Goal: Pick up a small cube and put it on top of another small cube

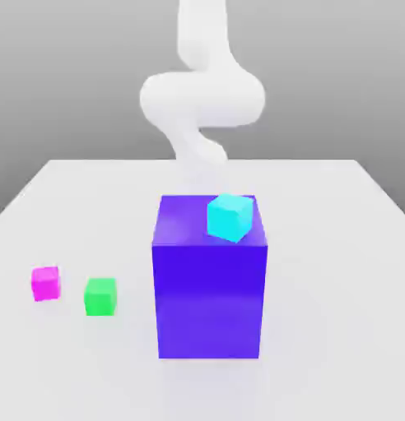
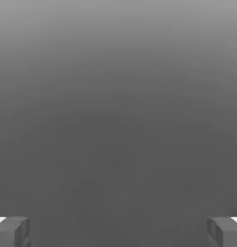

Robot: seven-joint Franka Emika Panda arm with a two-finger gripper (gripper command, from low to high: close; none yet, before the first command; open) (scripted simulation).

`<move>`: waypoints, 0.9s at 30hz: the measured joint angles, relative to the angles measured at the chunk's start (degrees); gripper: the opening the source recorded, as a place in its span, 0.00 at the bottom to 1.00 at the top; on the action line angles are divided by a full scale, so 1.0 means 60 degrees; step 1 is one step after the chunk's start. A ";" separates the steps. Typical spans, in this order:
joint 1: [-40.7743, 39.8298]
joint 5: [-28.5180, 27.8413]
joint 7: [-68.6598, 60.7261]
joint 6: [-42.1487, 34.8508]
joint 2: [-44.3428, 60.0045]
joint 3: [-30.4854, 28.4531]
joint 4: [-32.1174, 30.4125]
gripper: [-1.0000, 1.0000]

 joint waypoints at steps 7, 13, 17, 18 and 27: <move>-0.1840 -0.0297 0.1276 0.1676 0.2542 -0.1105 -0.1522 0.50; -0.3221 -0.0323 0.2154 0.3045 0.4602 -0.2204 -0.2773 0.50; -0.4032 -0.0025 0.2511 0.3957 0.6006 -0.2982 -0.3607 0.50; -0.4427 0.0137 0.2540 0.4185 0.6367 -0.3173 -0.3816 0.50; -0.6719 0.3239 0.0625 0.6457 0.9554 -0.1011 -0.3868 0.50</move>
